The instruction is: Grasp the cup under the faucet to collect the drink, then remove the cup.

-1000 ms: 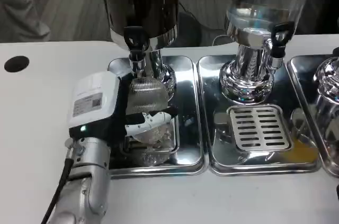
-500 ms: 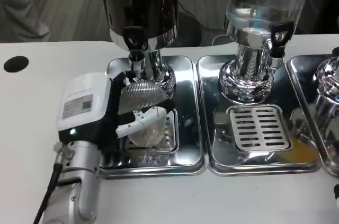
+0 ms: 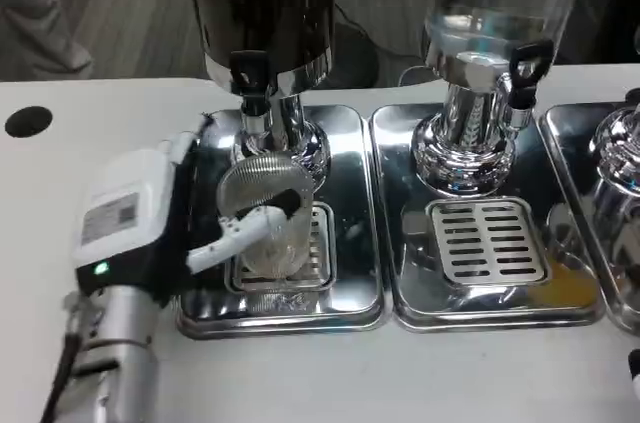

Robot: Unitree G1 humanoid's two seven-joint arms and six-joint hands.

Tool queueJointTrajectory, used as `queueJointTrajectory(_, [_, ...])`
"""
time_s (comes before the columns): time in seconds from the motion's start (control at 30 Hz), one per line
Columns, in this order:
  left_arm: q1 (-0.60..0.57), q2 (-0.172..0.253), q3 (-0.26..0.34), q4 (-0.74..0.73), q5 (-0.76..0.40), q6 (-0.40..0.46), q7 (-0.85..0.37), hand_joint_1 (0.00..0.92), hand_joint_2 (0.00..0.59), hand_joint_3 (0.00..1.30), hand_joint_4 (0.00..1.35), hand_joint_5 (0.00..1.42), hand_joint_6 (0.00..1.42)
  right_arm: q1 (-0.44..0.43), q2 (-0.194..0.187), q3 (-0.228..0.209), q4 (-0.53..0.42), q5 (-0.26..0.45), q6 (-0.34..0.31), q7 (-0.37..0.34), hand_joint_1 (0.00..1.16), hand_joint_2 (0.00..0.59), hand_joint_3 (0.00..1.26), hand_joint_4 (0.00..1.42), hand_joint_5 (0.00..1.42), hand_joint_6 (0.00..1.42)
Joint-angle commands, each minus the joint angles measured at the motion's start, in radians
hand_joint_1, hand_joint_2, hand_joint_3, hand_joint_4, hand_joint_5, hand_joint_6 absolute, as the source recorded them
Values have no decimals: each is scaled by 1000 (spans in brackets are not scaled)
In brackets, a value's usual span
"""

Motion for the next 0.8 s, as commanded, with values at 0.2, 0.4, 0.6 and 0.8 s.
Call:
queueJointTrajectory(0.2, [113,32,117,-203,-79,-132,-17,0,37,151,49,372,641,5,9,12,-9,5,-17,9,276,445,113,0,0,0])
queueJointTrajectory(0.4, [97,14,118,-337,-84,-138,-89,0,39,194,101,491,734,7,8,15,-23,5,-15,7,281,445,116,0,0,0])
queueJointTrajectory(0.6, [46,-8,111,-346,-78,-113,-154,0,34,205,117,567,790,15,5,11,-21,12,-22,6,284,444,116,0,0,0])
queueJointTrajectory(0.8, [12,-29,102,-344,-65,-93,-185,0,34,214,125,591,805,19,3,5,-7,21,-32,3,286,444,117,0,0,0])
